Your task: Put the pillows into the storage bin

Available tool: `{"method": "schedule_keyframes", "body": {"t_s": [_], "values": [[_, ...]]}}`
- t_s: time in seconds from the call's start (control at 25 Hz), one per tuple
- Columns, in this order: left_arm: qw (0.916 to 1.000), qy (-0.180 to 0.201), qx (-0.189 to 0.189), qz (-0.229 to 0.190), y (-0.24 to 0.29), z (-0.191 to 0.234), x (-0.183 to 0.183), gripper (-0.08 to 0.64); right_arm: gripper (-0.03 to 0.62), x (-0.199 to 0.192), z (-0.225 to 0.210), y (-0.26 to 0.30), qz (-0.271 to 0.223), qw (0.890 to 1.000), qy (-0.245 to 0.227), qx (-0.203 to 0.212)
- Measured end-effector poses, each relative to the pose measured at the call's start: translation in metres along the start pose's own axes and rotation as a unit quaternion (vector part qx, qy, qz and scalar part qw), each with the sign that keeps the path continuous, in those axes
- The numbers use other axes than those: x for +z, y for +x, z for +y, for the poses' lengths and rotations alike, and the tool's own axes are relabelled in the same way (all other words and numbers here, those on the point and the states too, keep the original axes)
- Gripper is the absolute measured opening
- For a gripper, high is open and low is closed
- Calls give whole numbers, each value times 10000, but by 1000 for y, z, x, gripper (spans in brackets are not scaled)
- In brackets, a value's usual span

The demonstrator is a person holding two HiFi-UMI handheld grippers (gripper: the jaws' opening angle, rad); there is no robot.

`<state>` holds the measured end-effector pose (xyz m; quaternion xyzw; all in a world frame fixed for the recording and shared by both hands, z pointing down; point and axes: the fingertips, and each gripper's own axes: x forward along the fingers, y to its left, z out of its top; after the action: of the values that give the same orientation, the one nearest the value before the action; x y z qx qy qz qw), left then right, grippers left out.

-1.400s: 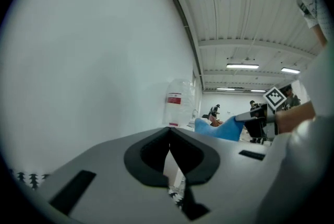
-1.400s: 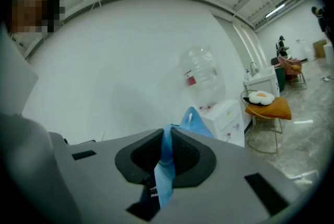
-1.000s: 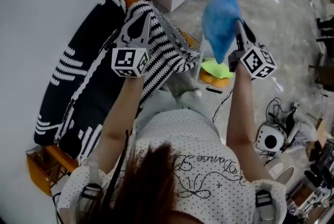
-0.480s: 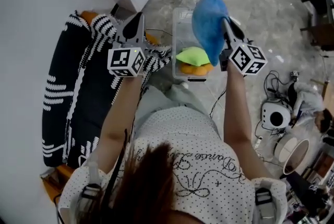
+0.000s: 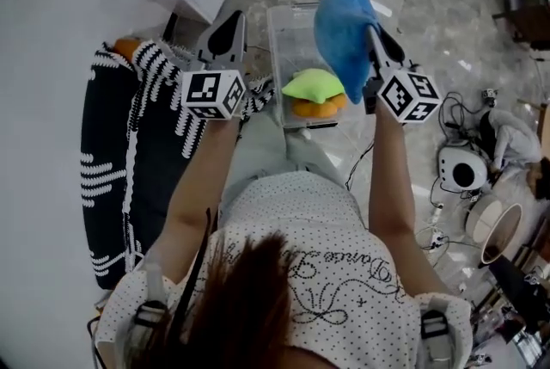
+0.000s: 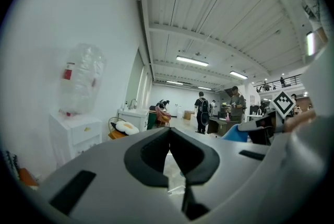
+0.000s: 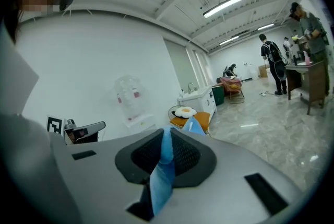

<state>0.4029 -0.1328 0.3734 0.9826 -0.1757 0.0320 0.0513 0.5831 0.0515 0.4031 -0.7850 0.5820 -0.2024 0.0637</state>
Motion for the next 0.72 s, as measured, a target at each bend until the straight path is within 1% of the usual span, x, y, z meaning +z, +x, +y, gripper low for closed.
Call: {"method": "schedule_keyframes", "body": {"t_s": [0.2,0.36,0.44,0.52,0.6,0.72], "values": [[9989,0,-444,157,60,14,-16,3,48,-4,-21,37,69,9994,111,-332],[9957,1,-849,380,103,34,-37,3,48,-25,-36,69,249,9967,344,-688],[9938,27,-1011,464,126,43,-48,3,49,-38,-49,84,267,9942,611,-845],[9922,-1,-1114,564,146,50,-60,3,48,-52,-65,99,216,9896,1027,-979],[9909,-48,-1170,661,162,54,-74,3,48,-67,-80,113,136,9832,1448,-1107],[9897,-120,-1175,814,178,57,-98,3,49,-97,-98,132,124,9731,1907,-1289]]}}
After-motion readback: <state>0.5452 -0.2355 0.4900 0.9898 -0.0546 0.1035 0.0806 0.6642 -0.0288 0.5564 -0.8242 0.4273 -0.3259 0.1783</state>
